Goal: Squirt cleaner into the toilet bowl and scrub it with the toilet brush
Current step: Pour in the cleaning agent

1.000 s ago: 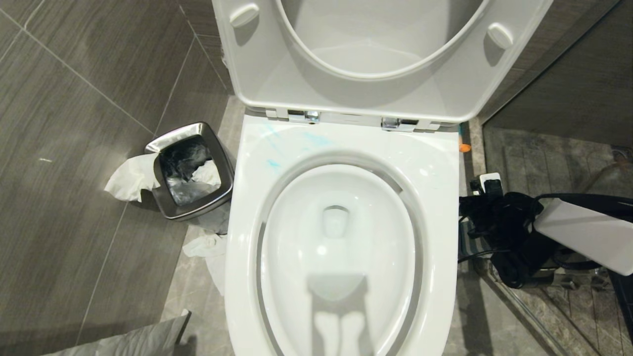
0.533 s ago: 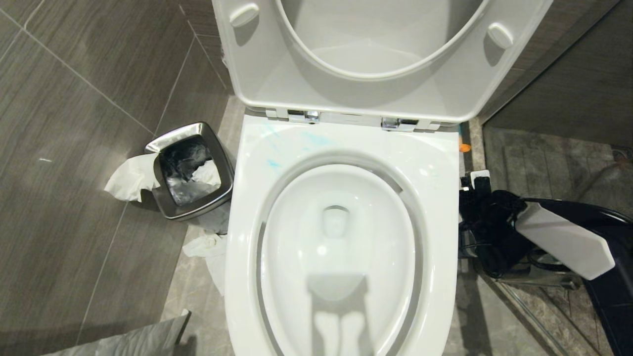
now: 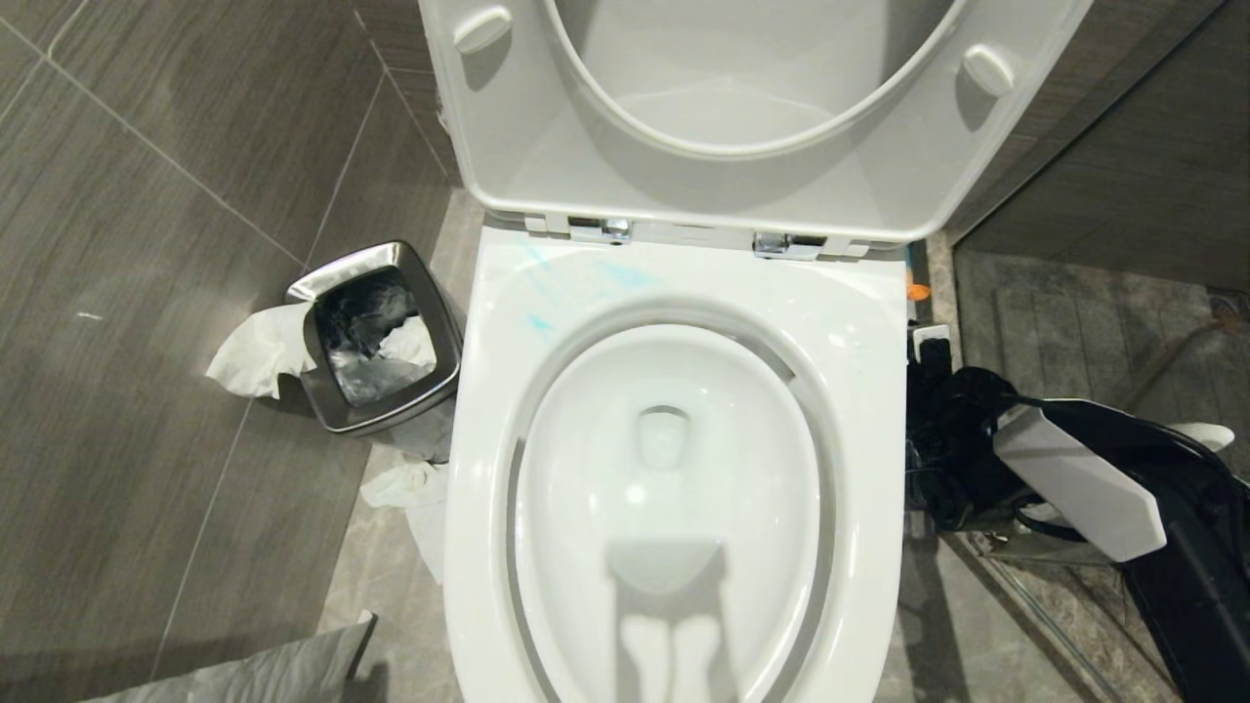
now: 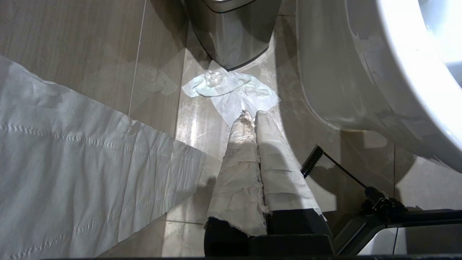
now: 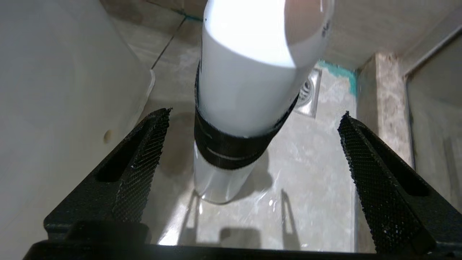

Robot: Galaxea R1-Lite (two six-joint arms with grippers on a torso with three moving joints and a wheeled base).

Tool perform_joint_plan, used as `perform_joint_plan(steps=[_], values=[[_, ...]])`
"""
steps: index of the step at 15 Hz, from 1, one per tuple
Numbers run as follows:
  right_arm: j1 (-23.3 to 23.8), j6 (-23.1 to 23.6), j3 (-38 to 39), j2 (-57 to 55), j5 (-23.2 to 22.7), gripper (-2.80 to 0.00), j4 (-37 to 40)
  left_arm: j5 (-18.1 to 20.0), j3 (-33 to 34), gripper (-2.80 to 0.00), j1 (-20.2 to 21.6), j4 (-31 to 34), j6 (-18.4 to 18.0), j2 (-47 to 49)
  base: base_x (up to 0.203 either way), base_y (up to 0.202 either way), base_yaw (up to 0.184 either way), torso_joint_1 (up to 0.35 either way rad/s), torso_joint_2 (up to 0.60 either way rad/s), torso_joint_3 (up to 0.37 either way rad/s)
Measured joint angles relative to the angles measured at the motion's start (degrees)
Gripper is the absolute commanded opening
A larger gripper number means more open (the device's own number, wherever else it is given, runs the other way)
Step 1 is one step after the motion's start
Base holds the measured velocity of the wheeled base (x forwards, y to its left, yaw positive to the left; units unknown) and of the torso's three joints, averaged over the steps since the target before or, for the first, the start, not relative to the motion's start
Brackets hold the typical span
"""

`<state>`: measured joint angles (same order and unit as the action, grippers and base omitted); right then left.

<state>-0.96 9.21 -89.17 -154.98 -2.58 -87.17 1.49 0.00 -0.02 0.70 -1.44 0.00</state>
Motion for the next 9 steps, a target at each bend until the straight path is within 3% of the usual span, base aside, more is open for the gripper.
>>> perform_joint_plan(steps=[9], values=[[-0.07,1.72,-8.16,-5.42,-1.74,0.0,0.02,-0.01,0.0,-2.8,0.02,0.01,0.03,0.0,0.0,0.0,0.0,0.0,0.0,0.0]])
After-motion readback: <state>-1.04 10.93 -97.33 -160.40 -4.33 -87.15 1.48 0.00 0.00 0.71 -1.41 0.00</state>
